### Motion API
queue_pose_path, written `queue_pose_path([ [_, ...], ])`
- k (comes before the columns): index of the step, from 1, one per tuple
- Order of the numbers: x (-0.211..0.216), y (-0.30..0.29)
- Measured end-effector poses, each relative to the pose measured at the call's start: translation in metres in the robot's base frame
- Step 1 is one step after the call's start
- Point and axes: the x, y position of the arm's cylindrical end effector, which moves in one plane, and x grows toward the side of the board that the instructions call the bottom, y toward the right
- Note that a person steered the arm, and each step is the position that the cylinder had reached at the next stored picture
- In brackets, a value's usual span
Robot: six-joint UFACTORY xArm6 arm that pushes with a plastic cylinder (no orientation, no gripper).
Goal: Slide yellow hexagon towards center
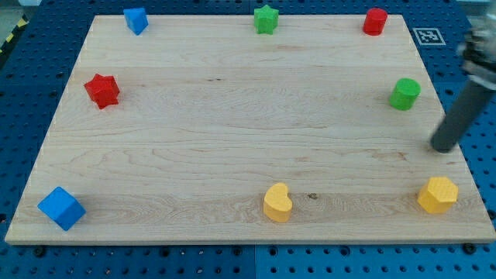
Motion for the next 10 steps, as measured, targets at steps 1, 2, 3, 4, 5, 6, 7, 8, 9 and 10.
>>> queue_pose_path([
  [1,0.067,0.023],
  [2,0.086,0.023],
  [3,0.092,0.0],
  [4,0.092,-0.024],
  [5,0.091,-0.024],
  [6,0.089,-0.047],
  [7,0.081,-0.056],
  [8,0.066,-0.058],
  [9,0.056,-0.068],
  [10,0.056,-0.095],
])
